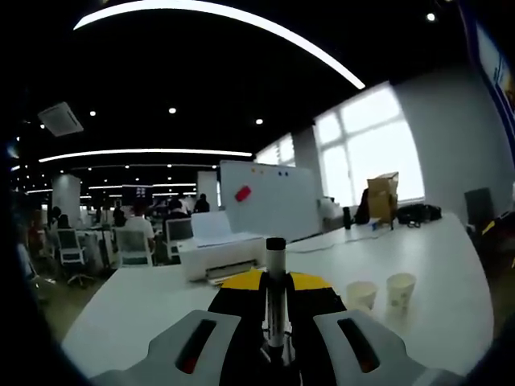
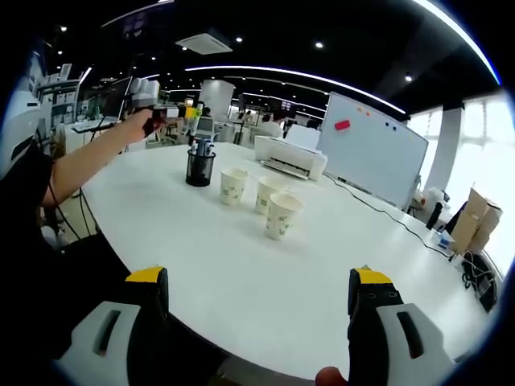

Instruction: Place the scattered laser pointers and whiteboard markers into the pen holder and stack the scattered paper cups together

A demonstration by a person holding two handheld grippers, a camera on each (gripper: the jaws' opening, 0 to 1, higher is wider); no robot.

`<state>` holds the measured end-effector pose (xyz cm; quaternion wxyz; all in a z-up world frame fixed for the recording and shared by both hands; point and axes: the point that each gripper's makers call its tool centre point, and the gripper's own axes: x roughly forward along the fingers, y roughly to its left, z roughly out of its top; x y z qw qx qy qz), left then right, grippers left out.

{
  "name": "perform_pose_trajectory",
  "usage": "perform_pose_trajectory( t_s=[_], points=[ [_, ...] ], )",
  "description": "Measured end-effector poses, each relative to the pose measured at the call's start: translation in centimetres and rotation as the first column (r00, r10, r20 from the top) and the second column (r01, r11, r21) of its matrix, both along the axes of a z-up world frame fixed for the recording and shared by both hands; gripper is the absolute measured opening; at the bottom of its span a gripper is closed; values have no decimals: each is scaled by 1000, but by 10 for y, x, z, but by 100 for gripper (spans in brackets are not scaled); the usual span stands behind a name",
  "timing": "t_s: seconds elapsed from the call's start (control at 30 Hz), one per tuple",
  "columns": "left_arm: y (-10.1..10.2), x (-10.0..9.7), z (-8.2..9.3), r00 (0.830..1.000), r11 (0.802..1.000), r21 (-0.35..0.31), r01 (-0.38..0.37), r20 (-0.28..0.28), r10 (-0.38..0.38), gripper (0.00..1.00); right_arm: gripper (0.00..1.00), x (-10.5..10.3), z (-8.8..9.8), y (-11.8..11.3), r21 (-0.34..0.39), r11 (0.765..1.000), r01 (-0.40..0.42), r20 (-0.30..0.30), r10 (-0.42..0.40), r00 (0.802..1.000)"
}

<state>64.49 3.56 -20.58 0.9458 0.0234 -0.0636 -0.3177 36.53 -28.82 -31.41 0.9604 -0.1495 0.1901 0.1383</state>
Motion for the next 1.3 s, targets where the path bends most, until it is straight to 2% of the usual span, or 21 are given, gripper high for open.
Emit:
perform_pose_trajectory(
  t_s=[0.67, 1.3],
  points=[
    [1, 7, -11, 1000, 1000, 3, -8, -15, 8, 14, 88, 1, 0, 0, -2, 1000, -1, -4, 1, 1000],
    [2, 7, -13, 1000, 1000, 4, -12, -14, 12, 14, 88, 1, -2, 1, 0, 1000, -3, -6, 3, 1000]
  ],
)
